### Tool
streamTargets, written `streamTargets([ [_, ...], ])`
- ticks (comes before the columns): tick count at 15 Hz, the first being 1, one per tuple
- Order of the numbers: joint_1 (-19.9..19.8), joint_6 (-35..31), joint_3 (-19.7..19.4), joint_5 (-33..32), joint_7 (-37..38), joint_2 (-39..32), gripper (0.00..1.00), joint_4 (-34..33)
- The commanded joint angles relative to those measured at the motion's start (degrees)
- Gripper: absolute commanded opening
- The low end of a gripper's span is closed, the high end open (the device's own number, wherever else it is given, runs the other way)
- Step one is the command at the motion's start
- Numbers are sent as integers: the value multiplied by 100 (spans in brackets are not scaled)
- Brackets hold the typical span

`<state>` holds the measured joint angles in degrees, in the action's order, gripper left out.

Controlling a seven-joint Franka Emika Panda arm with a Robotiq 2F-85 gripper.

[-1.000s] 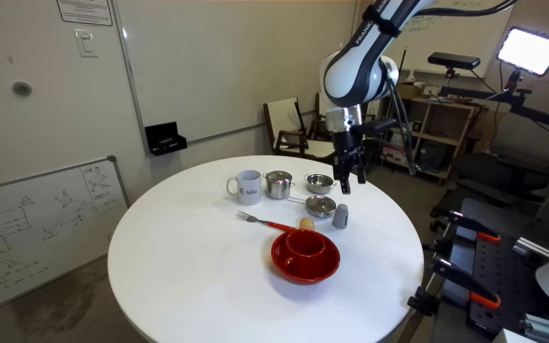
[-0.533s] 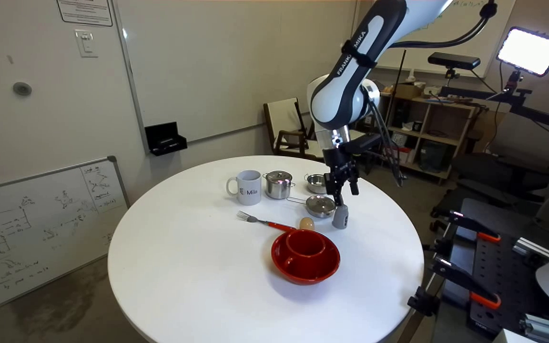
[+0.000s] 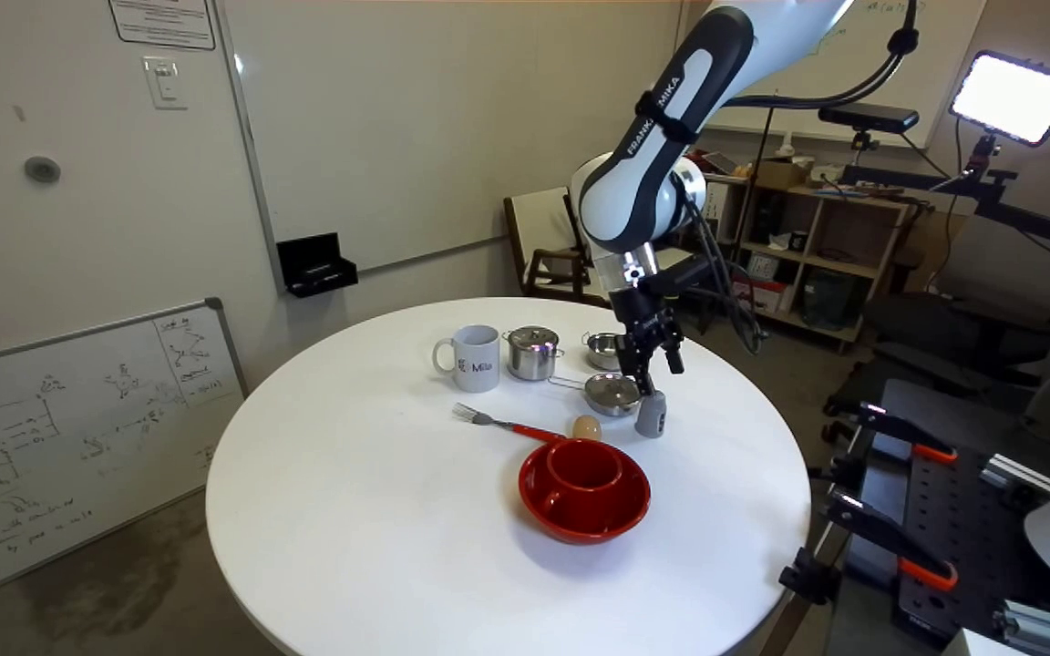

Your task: Move the salt cellar to the left of the table

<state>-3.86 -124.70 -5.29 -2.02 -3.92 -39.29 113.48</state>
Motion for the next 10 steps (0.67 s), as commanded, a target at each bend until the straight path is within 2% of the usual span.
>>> streamTargets([
  [1, -67, 269, 87, 11, 49, -169, 100, -303],
  [6, -337, 131, 387, 421, -278, -236, 100, -379],
  [7, -171, 108, 226, 185, -57, -124, 100, -218],
  [10, -252, 107, 315, 302, -134, -148, 100, -256],
])
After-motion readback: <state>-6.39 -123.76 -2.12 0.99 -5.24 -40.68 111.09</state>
